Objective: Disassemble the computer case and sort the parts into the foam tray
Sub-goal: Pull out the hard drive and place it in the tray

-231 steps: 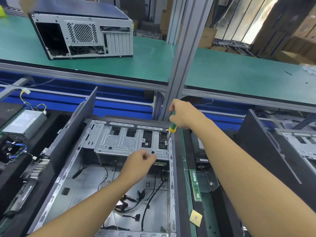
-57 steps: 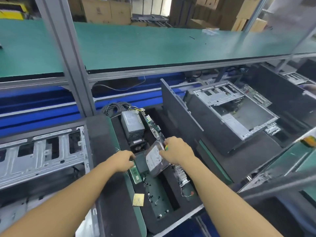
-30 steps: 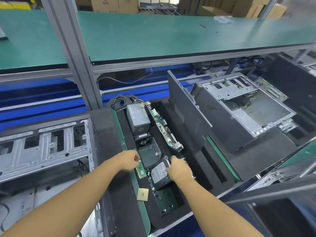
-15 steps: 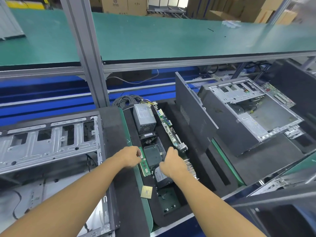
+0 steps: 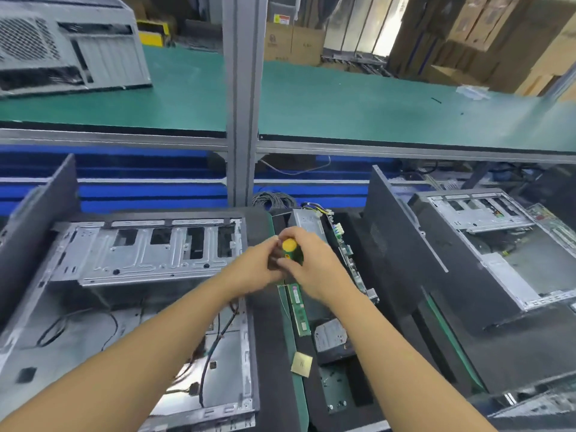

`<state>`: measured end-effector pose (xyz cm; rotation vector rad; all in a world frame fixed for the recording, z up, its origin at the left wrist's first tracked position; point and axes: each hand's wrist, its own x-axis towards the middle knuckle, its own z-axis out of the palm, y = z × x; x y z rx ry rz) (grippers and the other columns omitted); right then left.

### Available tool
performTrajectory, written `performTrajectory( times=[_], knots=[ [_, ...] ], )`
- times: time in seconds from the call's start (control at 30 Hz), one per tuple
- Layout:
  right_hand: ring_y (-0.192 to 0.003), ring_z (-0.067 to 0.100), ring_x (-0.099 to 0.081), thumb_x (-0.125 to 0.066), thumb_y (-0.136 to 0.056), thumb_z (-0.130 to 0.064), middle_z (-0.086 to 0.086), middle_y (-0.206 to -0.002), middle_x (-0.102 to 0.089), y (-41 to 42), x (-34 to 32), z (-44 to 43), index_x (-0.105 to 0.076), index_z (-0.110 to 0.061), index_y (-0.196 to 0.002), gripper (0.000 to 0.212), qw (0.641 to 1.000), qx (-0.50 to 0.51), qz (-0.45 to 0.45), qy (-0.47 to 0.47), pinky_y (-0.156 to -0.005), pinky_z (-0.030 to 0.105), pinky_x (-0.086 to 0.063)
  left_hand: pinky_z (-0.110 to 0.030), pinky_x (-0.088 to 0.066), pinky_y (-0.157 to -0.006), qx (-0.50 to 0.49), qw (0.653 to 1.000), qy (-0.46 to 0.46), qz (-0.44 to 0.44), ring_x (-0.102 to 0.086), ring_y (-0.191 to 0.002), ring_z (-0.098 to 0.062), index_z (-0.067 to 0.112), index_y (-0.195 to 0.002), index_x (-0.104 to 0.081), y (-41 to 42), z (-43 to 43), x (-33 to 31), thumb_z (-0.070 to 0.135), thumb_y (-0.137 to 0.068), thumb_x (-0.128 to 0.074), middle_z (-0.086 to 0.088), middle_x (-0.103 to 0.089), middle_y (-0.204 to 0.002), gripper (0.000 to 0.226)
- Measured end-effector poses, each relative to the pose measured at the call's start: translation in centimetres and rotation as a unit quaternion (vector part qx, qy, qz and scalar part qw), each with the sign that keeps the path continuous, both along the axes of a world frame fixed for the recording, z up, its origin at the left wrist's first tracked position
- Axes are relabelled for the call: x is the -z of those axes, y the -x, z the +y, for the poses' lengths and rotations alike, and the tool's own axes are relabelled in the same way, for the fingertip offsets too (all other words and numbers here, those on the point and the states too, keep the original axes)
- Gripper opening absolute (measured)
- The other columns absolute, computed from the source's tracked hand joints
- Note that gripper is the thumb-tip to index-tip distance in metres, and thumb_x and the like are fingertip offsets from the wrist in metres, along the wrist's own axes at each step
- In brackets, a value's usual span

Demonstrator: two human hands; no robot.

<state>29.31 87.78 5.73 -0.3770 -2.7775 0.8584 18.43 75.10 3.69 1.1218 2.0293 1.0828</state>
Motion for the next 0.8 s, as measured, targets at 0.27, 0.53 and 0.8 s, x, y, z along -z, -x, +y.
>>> performTrajectory(
  times=[0.27,0.53,0.8],
  knots=[
    [-0.103,0.005,-0.045,-0.066,-0.085,0.004,-0.002,-0.108,-0.054,-3.4,7.0,-4.9,-0.064,-0.02,-0.106,0.032,0.999,-0.003,0.033,0.002,-0.087,0.012,-0.04,-0.021,-0.045,-0.09,0.015,0.987,0.031,0.155,-0.058,-0.102,-0.005,0.022,-0.115,-0.068,0.5,-5.0,0.5,-0.003,-0.089,-0.047,0.01,-0.067,-0.112,0.042],
    [-0.087,0.02,-0.041,-0.066,-0.074,0.012,0.004,-0.097,-0.046,-6.6,14.9,-9.6,-0.055,-0.01,-0.082,0.026,0.987,0.139,-0.075,0.011,-0.074,0.031,-0.039,-0.008,-0.041,-0.063,-0.122,0.989,-0.012,0.086,-0.056,-0.076,0.008,0.03,-0.094,-0.063,1.9,-10.2,2.9,0.001,-0.091,-0.047,0.016,-0.063,-0.089,0.033],
    [-0.107,0.035,-0.051,-0.033,-0.101,0.003,0.013,-0.107,-0.047,-4.9,15.2,-11.7,-0.041,-0.013,-0.089,0.021,0.941,0.244,-0.192,0.137,-0.093,0.042,-0.04,-0.017,-0.044,-0.066,-0.165,0.984,0.058,0.018,-0.062,-0.084,-0.002,0.037,-0.086,-0.059,2.2,-14.0,4.5,0.011,-0.093,-0.053,0.015,-0.066,-0.09,0.028]
  ],
)
